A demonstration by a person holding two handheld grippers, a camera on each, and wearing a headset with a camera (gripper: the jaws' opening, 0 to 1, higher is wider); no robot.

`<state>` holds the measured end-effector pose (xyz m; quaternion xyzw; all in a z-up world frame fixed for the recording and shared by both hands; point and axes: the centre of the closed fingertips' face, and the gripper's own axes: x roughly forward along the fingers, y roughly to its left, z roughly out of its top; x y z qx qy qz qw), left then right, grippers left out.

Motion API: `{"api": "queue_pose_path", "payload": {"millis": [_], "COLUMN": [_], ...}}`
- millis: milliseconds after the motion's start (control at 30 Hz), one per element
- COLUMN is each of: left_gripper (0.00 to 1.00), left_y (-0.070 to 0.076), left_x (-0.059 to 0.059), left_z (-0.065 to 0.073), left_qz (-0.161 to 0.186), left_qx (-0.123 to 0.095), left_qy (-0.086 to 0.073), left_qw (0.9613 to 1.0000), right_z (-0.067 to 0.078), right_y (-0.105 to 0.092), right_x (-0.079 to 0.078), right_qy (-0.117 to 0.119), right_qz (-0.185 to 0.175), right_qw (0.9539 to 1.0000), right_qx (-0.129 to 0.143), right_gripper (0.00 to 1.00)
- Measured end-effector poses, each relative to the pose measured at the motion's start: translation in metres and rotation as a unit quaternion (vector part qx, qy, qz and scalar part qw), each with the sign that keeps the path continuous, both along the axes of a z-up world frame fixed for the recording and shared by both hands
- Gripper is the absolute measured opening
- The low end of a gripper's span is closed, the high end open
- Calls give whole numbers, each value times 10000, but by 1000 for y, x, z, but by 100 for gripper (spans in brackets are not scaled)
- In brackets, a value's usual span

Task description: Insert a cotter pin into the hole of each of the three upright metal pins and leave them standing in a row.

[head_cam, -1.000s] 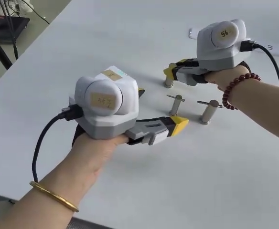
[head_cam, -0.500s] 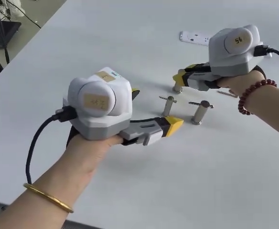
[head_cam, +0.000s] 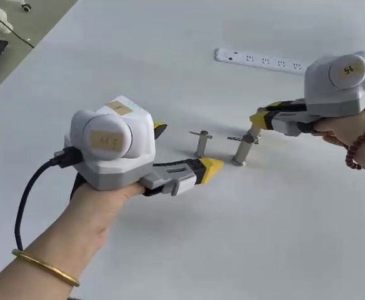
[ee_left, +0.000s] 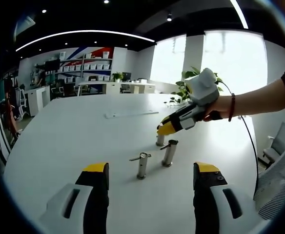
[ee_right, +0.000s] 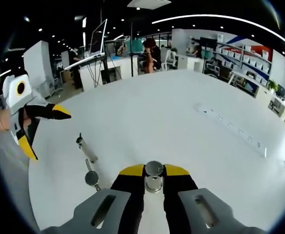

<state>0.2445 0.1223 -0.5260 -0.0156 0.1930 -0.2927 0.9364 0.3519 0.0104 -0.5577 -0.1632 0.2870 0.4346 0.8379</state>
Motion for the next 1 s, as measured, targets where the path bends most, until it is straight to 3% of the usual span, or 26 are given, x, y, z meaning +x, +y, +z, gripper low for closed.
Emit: {"api": "queue_pose_path", "payload": {"millis": [233,433,733,1000], "left_gripper": [72,72,72,72], "left_y": [-3,-5,-10,-12], "left_x": [-1,-2,-4,-4], "left_z": [1,-1,-3,2], "left_qz": [-64,-112,-216,-264], "left_qx": [5,38,84,47], "left_qy": [-54,-41,-37,-134], "left_qw": [10000,9999,9997,9996], "right_z": [-2,3,4,7], "right_y": [-30,-40,-35,-17], "right_x": [-6,-32,-71,-104], "right_qy": [50,43,86,141], "right_qz": [-155,-38,603,1362], "right_qw": [9998,9996,9978,9901], "right_qx": [114,258,264,302], "right_gripper": [8,8,8,8]}}
